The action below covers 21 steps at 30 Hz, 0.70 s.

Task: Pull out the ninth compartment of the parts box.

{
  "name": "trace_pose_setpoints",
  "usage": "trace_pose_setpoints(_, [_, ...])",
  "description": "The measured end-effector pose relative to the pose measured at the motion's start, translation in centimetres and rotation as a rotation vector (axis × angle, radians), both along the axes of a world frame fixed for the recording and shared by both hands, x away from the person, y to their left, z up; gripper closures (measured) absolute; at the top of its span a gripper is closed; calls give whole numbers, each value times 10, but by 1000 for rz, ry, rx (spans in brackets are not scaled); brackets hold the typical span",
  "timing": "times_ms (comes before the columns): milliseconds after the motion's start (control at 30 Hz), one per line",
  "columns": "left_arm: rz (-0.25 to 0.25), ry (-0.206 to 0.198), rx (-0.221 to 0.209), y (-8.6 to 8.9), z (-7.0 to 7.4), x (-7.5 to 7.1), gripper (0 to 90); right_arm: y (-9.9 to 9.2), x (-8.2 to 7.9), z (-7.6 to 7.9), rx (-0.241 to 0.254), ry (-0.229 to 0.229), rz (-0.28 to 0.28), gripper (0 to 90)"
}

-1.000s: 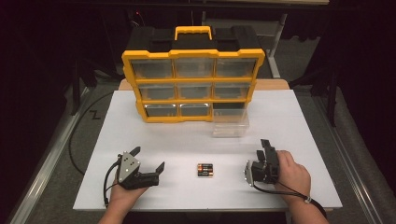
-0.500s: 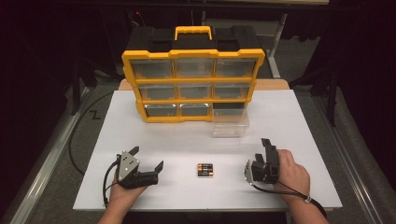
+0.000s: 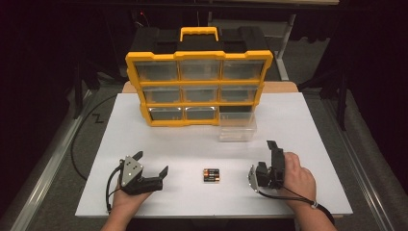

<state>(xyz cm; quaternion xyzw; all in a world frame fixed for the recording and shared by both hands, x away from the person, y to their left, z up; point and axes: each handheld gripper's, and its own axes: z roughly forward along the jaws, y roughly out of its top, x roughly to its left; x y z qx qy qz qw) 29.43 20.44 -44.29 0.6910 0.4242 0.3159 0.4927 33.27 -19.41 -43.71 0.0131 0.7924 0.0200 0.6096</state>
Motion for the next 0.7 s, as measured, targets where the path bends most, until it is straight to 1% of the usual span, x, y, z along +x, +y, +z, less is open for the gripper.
trace_pose_setpoints(33, [7,0,-3,0,0,0,3,0,0,0,0,-6,3,9])
trace_pose_setpoints(100, [20,-8,-5,1,1,0,3,0,0,0,0,-2,4,9])
trace_pose_setpoints(200, [26,-5,-4,2,1,0,3,-1,1,0,1,-5,7,9])
trace_pose_setpoints(233, [26,-5,-8,2,1,1,3,-1,0,0,15,-4,-9,9])
trace_pose_setpoints(267, [24,-2,-11,2,2,1,3,-2,2,0,32,4,-4,9])
trace_pose_setpoints(300, [24,-2,-16,2,2,1,3,-3,2,0,34,-1,-13,9])
trace_pose_setpoints(367, [22,-1,-16,2,2,1,3,-4,3,1,59,5,-20,9])
trace_pose_setpoints(400, [20,-1,-17,2,1,1,3,-5,4,2,99,16,-35,9])
trace_pose_setpoints(433, [19,-4,-10,1,1,1,3,-6,4,2,115,15,-39,9])
trace_pose_setpoints(467, [18,-8,-1,1,1,1,3,-7,5,3,147,21,-44,9])
trace_pose_setpoints(500, [15,-8,0,1,1,1,3,-9,6,4,198,39,-54,9])
trace_pose_setpoints(533, [11,-6,2,0,2,1,3,-10,7,4,219,48,-62,9])
trace_pose_setpoints(567, [11,-7,5,0,2,1,3,-11,7,5,256,64,-73,9])
trace_pose_setpoints(633, [13,-4,7,0,1,2,3,-13,8,5,323,82,-90,9])
trace_pose_setpoints(667, [15,1,5,0,1,3,3,-14,9,6,339,88,-86,9])
trace_pose_setpoints(700, [15,3,5,0,1,3,3,-16,10,6,368,100,-97,9])
